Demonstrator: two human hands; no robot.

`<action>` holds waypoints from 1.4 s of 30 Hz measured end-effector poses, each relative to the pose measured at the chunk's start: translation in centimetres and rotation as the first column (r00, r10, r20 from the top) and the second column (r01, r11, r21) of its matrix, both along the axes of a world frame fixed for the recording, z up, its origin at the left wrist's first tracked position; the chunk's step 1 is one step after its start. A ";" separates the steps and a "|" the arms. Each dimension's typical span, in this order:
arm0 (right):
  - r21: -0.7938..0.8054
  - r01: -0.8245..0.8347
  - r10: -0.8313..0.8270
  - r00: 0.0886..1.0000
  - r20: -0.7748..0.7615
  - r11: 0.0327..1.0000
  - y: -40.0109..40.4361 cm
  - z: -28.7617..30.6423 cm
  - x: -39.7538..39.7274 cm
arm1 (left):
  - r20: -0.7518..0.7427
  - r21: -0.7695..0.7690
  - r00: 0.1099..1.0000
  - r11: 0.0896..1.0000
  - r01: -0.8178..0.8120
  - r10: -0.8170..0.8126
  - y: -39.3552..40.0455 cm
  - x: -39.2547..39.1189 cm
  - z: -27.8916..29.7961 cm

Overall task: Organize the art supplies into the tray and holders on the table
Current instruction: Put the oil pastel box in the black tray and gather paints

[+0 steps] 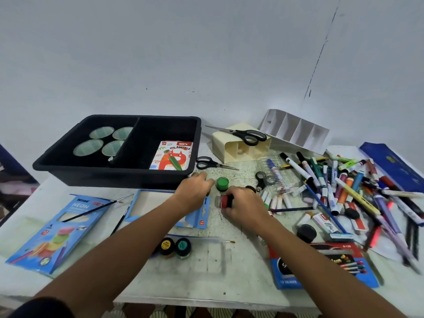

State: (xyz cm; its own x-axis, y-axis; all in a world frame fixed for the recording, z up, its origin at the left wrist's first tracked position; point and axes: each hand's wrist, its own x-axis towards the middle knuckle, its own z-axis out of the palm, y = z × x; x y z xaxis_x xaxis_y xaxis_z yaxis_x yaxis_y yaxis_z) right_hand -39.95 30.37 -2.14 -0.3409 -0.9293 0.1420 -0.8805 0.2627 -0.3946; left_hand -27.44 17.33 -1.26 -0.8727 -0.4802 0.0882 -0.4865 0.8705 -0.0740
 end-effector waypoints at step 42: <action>0.260 -0.332 0.365 0.927 -0.089 0.907 4.8 0.8 5.7 | -0.116 0.348 0.968 0.904 0.248 -0.221 8.0 9.0 1.1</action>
